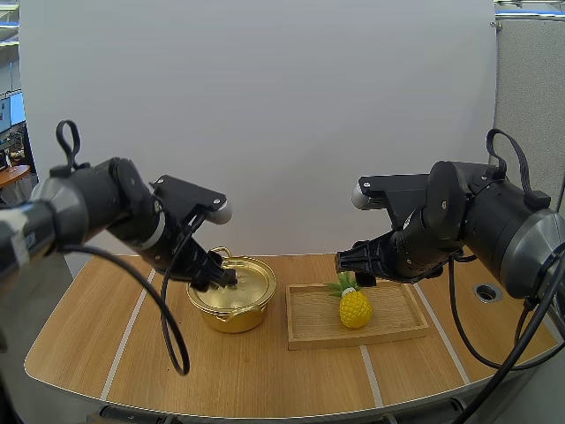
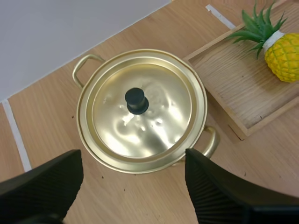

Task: Open the pot, put the pineapple inside, and close it

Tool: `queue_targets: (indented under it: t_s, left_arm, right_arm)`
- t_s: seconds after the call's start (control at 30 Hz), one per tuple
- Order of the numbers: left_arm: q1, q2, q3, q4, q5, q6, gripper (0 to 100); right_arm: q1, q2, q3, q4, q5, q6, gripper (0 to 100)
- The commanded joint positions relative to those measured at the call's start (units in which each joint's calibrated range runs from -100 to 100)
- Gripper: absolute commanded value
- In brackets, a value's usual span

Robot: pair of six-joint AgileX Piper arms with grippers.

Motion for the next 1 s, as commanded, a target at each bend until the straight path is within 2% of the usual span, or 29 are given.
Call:
queue_targets:
  t_s: [0.0, 0.13, 0.27, 0.67, 0.97]
  left_arm:
    - [-1.16, 2.1, -2.9, -1.9, 1.1, 1.2, 100]
    - [-3.22, 5.8, -6.0, -1.8, 1.5, 1.9, 100]
    - [-4.60, 10.5, -8.6, -0.8, 1.0, 1.9, 100]
    - [-4.67, 23.9, -14.8, 1.3, 0.6, 1.8, 100]
    - [-4.67, 28.4, -16.6, 2.7, -1.9, 1.6, 100]
  right_arm:
    - [-0.1, -0.2, -0.5, 0.1, -1.3, -0.3, 100]
    - [-0.1, -0.2, -0.5, 0.1, -1.3, -0.3, 100]
    - [-0.1, -0.2, -0.5, 0.1, -1.5, -0.3, 100]
    - [-0.1, -0.2, -0.5, 0.1, -1.8, -0.3, 100]
    - [-0.1, -0.2, -0.5, 0.1, -1.8, -0.3, 100]
